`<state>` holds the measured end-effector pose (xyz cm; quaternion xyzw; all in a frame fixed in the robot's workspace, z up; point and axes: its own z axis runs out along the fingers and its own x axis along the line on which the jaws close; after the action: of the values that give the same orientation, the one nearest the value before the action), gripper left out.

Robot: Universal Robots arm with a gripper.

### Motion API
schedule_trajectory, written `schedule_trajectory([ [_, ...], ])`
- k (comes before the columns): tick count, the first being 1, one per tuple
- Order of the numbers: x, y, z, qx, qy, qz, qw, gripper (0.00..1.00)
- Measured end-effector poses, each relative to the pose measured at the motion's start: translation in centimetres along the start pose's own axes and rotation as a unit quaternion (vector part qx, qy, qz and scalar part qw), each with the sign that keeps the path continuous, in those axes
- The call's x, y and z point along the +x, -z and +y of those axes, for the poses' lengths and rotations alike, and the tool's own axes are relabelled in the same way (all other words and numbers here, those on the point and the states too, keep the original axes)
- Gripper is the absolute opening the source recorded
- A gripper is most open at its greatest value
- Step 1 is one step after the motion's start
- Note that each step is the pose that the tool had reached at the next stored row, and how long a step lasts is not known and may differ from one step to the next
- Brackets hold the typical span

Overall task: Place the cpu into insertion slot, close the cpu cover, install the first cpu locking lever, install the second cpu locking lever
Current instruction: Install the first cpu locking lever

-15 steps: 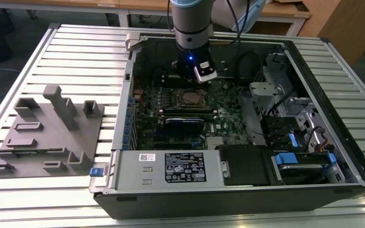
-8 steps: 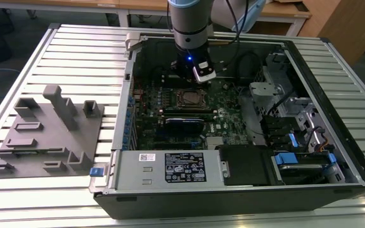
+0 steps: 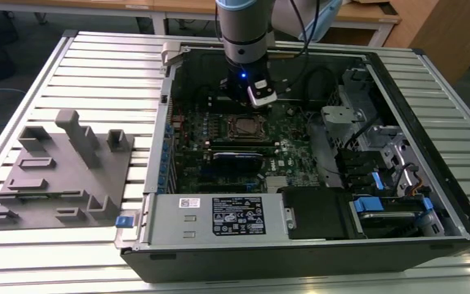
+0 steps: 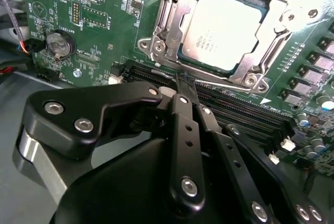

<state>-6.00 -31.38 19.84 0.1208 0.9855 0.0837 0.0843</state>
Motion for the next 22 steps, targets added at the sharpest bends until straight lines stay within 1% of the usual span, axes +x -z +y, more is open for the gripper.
schedule_trajectory([
  [3, 0.02, -0.02, 0.07, 0.0013, -0.008, -0.0015, 1.0, 0.1],
  [6, 0.07, -0.05, 0.23, 0.0019, -0.012, -0.0022, 0.9999, 0.1],
  [9, 0.09, -0.07, 0.34, 0.0022, -0.014, -0.0027, 0.9999, 0.1],
  [22, 0.12, -0.1, 0.34, 0.0028, -0.02, -0.0047, 0.9998, 0.1],
])
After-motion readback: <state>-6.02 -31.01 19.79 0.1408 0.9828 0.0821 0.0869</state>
